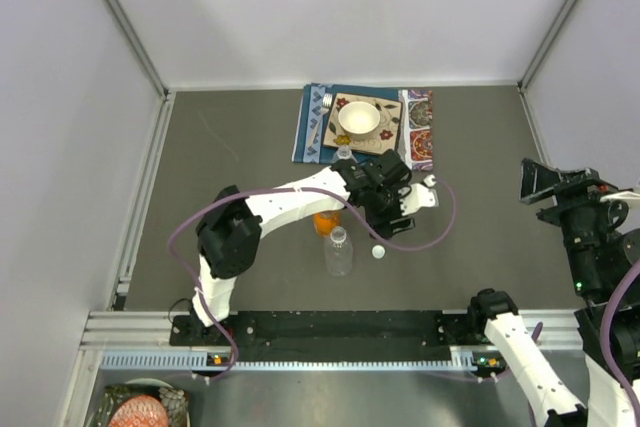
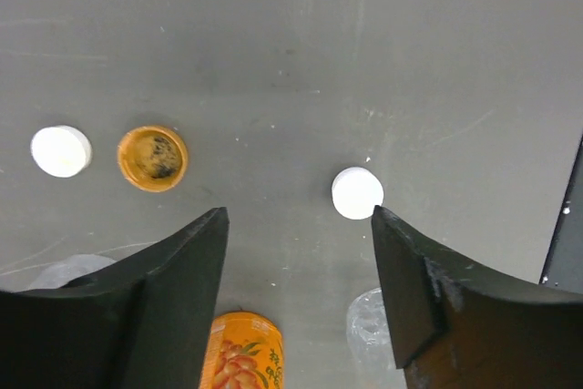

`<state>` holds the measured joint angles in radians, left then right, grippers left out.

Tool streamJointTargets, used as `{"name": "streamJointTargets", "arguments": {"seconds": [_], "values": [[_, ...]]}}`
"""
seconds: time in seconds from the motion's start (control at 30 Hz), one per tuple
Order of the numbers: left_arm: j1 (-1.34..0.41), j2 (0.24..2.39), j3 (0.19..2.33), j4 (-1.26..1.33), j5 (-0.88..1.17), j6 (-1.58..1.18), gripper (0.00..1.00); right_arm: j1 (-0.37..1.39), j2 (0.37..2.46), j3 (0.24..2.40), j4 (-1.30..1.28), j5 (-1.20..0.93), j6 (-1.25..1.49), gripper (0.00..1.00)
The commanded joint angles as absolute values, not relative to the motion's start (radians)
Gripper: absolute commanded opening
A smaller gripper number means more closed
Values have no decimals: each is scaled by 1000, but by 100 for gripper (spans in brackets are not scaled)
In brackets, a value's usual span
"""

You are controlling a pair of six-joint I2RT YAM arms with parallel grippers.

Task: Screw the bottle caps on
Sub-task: Pick up the bottle cap from the center of the board.

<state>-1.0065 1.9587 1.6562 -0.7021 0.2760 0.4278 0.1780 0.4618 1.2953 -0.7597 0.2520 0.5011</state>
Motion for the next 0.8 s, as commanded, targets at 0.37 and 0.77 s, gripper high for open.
{"name": "streamJointTargets", "arguments": {"seconds": [0.37, 0.77], "values": [[-1023, 2013, 1539, -641, 281, 460, 66, 172, 502, 1258, -753, 184, 538, 64], [-1031, 2034, 1503, -566, 270, 436, 62, 172, 512, 1227, -741, 135, 546, 59]]}}
